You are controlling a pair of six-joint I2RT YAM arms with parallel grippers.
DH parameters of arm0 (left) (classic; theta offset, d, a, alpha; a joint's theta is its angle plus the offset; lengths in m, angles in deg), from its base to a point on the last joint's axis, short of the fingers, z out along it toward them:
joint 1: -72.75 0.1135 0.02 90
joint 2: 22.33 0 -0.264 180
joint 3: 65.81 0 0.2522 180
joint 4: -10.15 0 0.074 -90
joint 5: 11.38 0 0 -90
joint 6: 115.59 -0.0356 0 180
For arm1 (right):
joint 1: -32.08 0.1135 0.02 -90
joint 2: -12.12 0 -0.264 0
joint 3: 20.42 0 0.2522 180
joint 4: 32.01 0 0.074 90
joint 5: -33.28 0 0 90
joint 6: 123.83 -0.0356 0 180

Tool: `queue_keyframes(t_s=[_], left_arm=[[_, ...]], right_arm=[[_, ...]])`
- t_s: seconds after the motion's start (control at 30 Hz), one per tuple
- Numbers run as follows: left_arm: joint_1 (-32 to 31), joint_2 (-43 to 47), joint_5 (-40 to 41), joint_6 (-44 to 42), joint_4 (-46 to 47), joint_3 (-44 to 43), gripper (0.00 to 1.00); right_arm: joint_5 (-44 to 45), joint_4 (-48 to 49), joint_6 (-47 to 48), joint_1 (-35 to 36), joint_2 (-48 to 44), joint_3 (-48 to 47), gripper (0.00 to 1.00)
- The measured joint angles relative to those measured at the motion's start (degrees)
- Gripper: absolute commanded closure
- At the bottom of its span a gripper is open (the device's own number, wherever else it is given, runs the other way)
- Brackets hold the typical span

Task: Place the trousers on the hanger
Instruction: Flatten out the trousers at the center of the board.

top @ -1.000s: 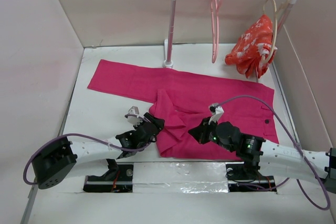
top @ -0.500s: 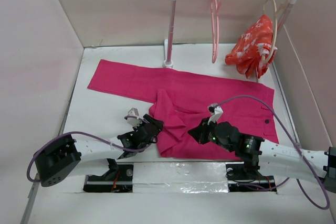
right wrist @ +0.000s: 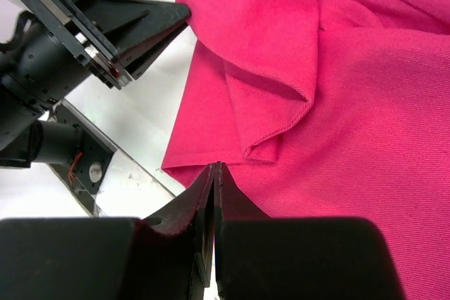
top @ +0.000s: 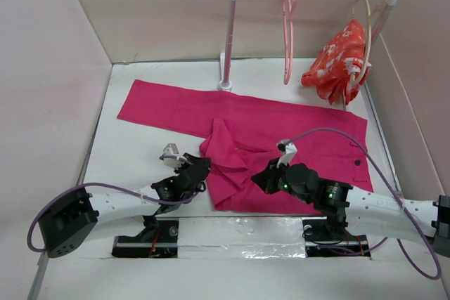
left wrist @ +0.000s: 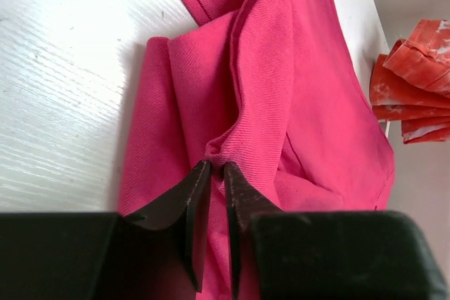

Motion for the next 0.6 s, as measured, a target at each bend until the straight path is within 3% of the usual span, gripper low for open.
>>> queue_keyframes(t_s=[0.07, 0.23, 0.47, 0.6], left_arm=[[0.11, 0.79, 0.17, -0.17, -0.17, 0.57, 1.00], [0.33, 4.85, 1.25, -2.10, -1.73, 0.83, 1.00], [0.13, 18.45, 4.79, -8.11, -13.42, -2.67, 1.00], [-0.96, 29.03, 8.35, -11.61, -22.99, -8.96, 1.00]], right_arm=[[0.02, 0.00, -0.04, 0.00, -0.57, 0.00, 0.91], [0.70, -0.90, -0.39, 0.00, -1.90, -0.02, 0.85], [7.15, -8.26, -2.58, -0.02, -6.51, -0.24, 0.47], [12.04, -15.15, -6.40, -2.05, -8.24, -0.26, 0.44]])
